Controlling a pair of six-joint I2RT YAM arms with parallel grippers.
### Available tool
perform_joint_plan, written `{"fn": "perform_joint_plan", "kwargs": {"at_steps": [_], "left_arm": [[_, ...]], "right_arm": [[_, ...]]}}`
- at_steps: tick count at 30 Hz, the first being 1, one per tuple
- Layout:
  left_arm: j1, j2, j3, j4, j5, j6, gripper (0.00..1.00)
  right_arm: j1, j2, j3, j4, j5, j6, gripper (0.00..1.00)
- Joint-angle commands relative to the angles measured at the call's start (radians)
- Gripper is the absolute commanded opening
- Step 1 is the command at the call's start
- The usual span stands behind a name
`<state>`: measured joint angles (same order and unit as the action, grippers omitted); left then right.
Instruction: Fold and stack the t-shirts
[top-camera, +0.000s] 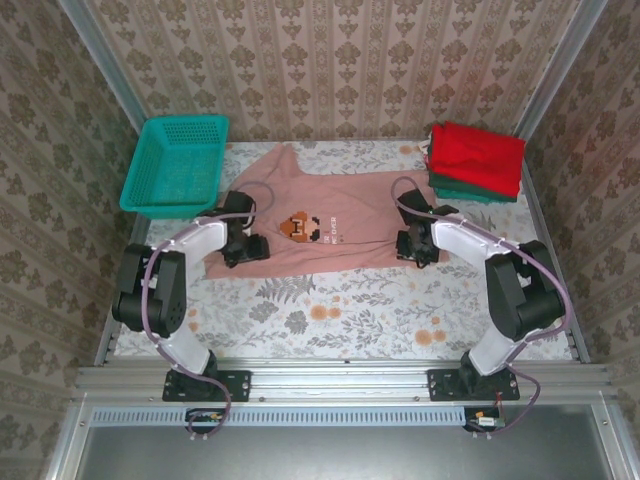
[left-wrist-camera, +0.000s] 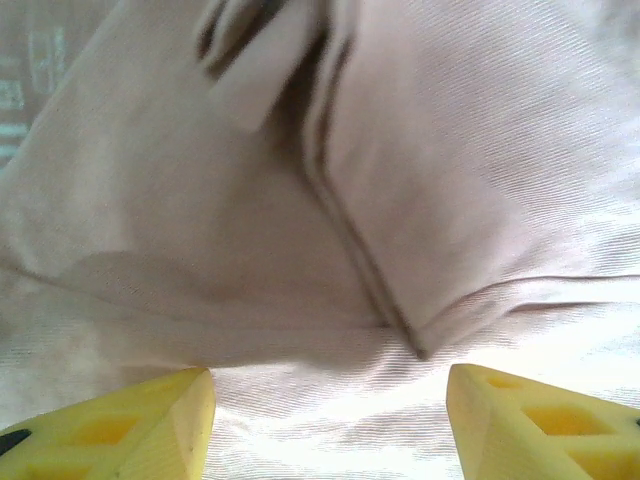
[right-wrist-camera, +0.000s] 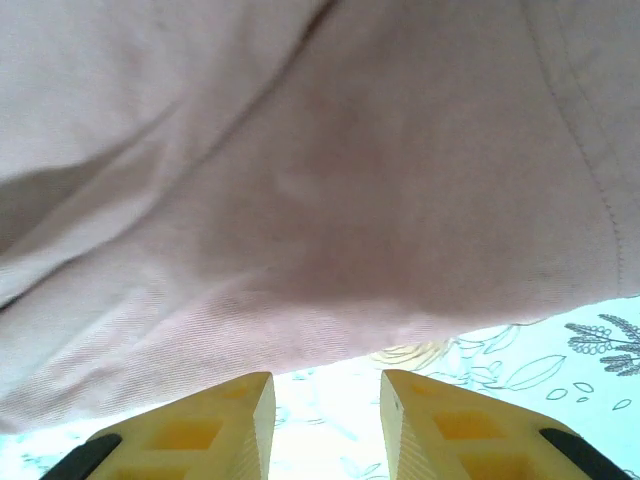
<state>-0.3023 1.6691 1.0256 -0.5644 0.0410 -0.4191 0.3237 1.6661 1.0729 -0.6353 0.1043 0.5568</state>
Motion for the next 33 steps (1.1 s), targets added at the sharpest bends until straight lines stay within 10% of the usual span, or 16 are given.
{"fn": "perform_joint_plan", "kwargs": {"at_steps": [1, 17, 33], "left_arm": [[-0.008, 0.033, 0.082, -0.01, -0.016, 0.034, 0.64], [0.118, 0.053, -0.05, 0.003, -0.088, 0.03, 0.62], [0.013, -0.111, 0.077, -0.126, -0.146, 0.033, 0.7]], "right_arm": [[-0.016, 0.076, 0.052, -0.015, 0.032, 0.005, 0.35], [-0.141, 0.003, -0.14, 0.004, -0.018, 0.049, 0.31], [-0.043, -0.2, -0.043, -0.063, 0.008, 0.004, 0.35]]}}
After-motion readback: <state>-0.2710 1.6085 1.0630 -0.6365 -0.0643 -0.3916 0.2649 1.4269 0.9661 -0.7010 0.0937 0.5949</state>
